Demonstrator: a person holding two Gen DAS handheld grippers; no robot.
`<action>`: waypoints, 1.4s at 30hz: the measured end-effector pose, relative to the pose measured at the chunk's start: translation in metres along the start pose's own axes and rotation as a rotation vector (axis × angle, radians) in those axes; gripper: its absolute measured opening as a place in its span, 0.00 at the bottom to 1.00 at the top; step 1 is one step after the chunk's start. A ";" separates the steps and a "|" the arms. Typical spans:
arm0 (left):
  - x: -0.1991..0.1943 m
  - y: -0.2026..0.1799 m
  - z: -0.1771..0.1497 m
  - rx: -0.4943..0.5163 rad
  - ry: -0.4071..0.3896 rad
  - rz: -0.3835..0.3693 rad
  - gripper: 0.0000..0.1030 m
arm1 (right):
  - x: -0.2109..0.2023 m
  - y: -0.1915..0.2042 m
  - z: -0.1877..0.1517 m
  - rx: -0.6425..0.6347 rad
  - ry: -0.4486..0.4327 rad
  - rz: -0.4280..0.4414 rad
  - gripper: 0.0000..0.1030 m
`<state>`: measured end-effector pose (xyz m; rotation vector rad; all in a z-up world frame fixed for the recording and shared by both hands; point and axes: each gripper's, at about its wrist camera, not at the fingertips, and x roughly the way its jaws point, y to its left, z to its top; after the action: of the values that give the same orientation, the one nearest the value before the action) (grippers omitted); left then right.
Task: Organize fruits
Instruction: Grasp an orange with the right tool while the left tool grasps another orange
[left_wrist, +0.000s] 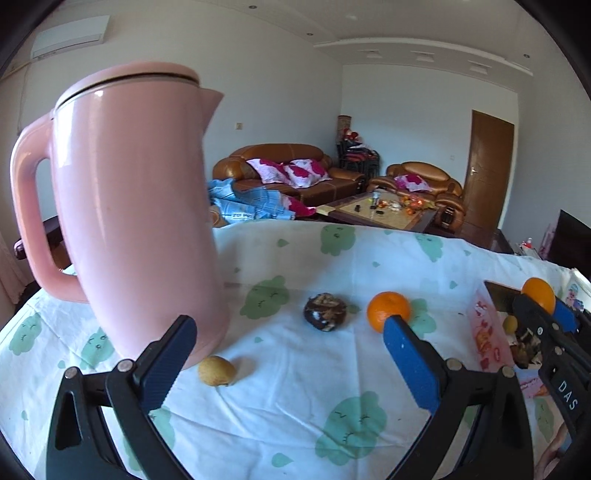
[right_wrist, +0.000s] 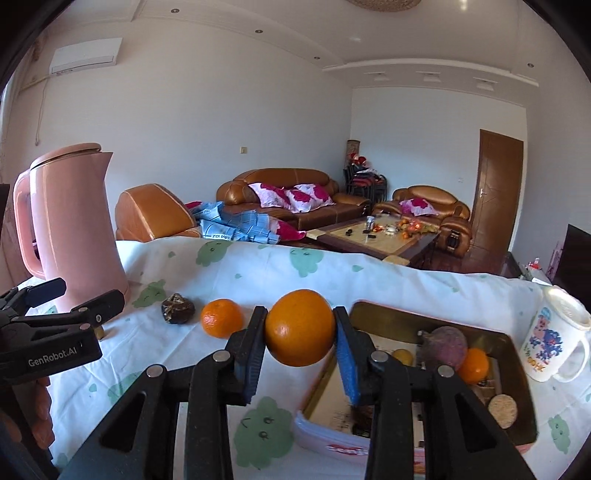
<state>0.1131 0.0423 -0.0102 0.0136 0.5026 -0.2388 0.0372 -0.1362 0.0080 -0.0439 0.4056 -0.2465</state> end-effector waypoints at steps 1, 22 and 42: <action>0.002 -0.008 0.000 0.026 0.001 -0.016 0.99 | 0.001 -0.007 0.002 0.004 -0.004 -0.009 0.36; 0.115 -0.115 0.023 0.246 0.282 -0.012 0.57 | 0.006 -0.051 0.006 0.162 0.005 0.026 0.36; 0.083 -0.087 0.022 0.054 0.224 -0.135 0.46 | 0.010 -0.054 0.004 0.171 0.016 0.038 0.36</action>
<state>0.1743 -0.0620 -0.0270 0.0599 0.7211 -0.3858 0.0349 -0.1913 0.0131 0.1339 0.3992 -0.2435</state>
